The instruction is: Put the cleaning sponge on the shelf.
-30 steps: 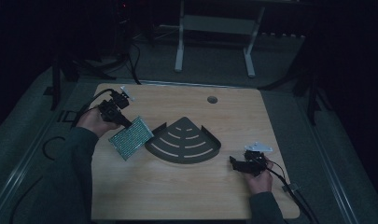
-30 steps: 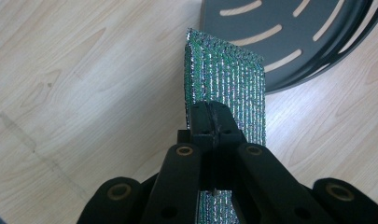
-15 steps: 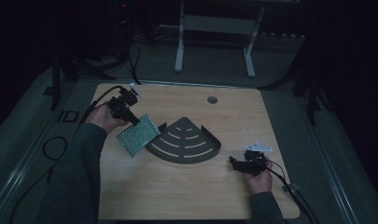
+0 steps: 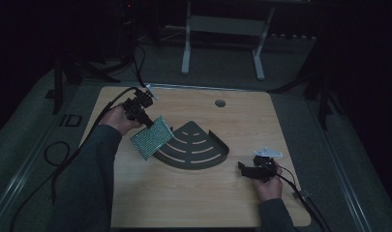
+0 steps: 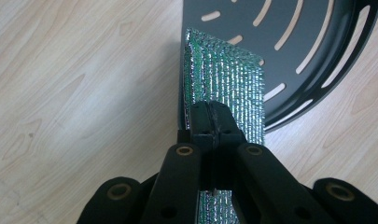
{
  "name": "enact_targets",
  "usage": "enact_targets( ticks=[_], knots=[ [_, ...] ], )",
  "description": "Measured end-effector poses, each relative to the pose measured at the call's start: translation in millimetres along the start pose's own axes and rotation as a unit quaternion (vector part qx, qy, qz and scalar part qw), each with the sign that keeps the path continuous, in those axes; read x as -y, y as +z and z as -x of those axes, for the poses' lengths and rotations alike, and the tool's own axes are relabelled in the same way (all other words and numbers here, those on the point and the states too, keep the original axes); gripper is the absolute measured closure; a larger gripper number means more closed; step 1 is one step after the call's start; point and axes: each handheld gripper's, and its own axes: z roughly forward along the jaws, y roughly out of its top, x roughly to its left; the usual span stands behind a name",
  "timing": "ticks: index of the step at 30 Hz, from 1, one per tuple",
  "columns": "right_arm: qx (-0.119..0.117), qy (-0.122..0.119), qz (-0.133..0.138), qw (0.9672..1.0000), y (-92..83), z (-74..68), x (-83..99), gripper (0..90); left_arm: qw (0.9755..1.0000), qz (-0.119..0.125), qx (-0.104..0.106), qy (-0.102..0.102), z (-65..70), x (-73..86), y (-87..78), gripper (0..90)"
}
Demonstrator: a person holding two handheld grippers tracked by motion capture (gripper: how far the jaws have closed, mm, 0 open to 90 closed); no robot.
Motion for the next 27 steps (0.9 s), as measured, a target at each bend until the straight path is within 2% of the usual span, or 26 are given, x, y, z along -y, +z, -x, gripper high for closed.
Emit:
enact_targets(
  ticks=[14, 24, 27],
  knots=[
    [0.0, 0.0, 0.0, 1.0, 0.0, 0.0, 0.0, 17.3, 1.0, 0.0, 0.003, 0.0, -2.5, -13.5, 6.6, 90.0],
    [0.0, 0.001, 0.0, 1.0, 0.0, -0.1, 0.0, 17.3, 0.9999, 0.007, -0.015, 0.005, -0.9, -34.5, 5.5, 90.0],
    [0.0, 0.0, 0.001, 1.0, 0.1, 0.1, 0.0, 17.3, 0.9998, 0.011, -0.012, 0.005, -0.1, -39.1, 7.0, 90.0]
  ],
)
